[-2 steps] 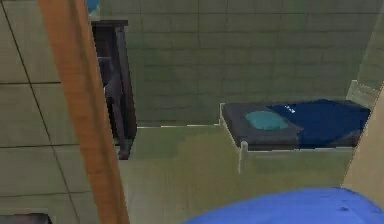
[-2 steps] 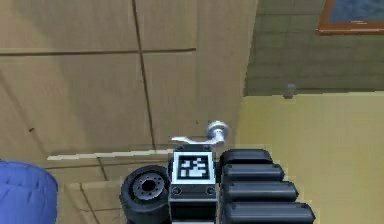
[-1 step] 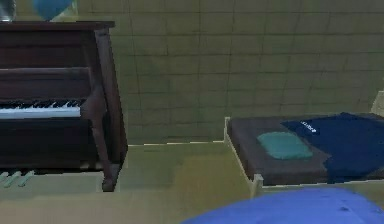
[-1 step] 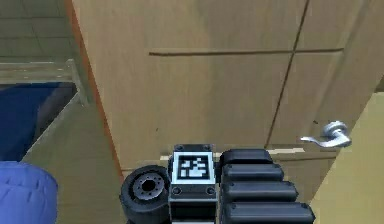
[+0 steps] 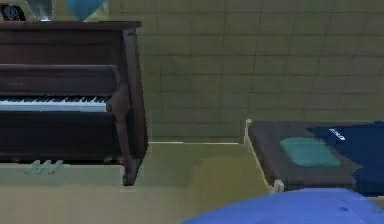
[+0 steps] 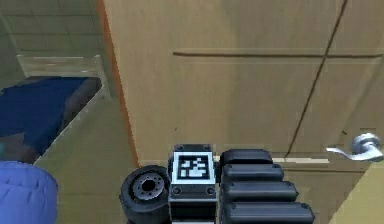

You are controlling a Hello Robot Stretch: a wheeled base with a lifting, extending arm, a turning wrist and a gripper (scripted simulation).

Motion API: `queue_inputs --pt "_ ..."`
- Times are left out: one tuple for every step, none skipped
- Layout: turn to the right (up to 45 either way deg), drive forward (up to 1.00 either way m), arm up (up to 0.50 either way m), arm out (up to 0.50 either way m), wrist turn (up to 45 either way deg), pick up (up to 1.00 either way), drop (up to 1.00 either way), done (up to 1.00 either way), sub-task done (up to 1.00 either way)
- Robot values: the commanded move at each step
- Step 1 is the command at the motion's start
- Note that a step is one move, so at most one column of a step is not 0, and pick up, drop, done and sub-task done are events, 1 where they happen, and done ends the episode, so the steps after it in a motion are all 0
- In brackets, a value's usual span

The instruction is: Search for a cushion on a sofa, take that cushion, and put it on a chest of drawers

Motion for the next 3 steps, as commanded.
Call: queue_inputs --pt "0.0 0.3 0.0 0.0 0.0 0.0 0.0 0.0 0.0" --pt "0.0 0.3 0.0 0.0 0.0 0.0 0.0 0.0 0.0" --pt "-45.0 0.0 0.0 0.0 0.0 0.0 0.0 0.0 0.0"
